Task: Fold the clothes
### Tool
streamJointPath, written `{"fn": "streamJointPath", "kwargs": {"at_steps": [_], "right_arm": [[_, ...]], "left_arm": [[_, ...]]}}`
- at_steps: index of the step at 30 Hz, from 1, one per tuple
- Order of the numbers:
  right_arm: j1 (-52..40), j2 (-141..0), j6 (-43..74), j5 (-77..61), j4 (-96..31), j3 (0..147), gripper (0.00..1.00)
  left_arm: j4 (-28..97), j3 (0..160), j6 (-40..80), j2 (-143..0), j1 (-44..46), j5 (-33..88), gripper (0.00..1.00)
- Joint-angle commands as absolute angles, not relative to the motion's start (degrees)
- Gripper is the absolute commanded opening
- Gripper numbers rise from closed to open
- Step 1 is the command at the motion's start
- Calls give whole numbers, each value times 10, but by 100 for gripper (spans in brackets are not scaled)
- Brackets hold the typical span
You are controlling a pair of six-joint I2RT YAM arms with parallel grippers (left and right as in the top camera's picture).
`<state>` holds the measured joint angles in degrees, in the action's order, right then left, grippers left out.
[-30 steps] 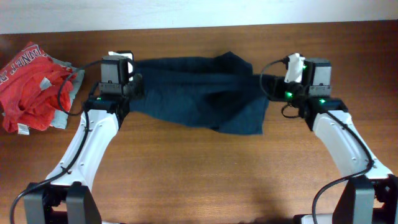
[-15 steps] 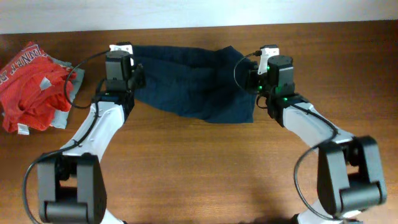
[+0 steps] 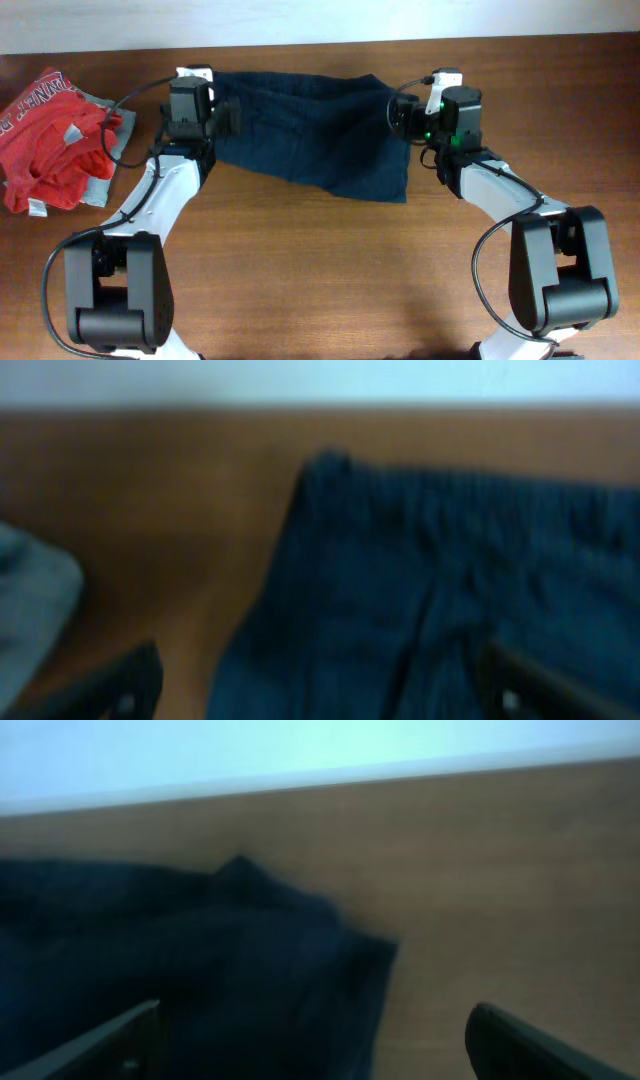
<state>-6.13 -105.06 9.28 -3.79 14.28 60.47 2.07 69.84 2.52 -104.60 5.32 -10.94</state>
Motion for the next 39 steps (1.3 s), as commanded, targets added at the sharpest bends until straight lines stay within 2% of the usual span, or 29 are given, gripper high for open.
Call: {"fn": "streamJointPath", "kwargs": {"at_steps": [1, 6, 12, 20, 25, 30, 34, 39], "right_arm": [[-63, -1023, 98, -177, 40, 662, 98], [-85, -1024, 80, -242, -75, 725, 99], [-136, -1032, 60, -178, -79, 736, 99], [-166, -1084, 64, -184, -20, 736, 99], [-176, -1138, 62, -184, 17, 754, 99], [-192, -1213, 55, -188, 20, 795, 99], [-187, -1259, 56, -181, 79, 835, 99], [-170, -1300, 63, -173, 90, 933, 99]], "left_arm": [[141, 755, 16, -1051, 50, -24, 99], [204, 757, 16, -1051, 51, -8, 99], [215, 757, 16, -1047, 47, -11, 99], [216, 757, 16, -945, 9, -89, 99], [218, 757, 16, -899, -6, -91, 99], [223, 757, 16, -895, -5, -88, 99], [231, 757, 17, -895, -5, -86, 99], [243, 757, 17, -901, -5, -60, 100]]}}
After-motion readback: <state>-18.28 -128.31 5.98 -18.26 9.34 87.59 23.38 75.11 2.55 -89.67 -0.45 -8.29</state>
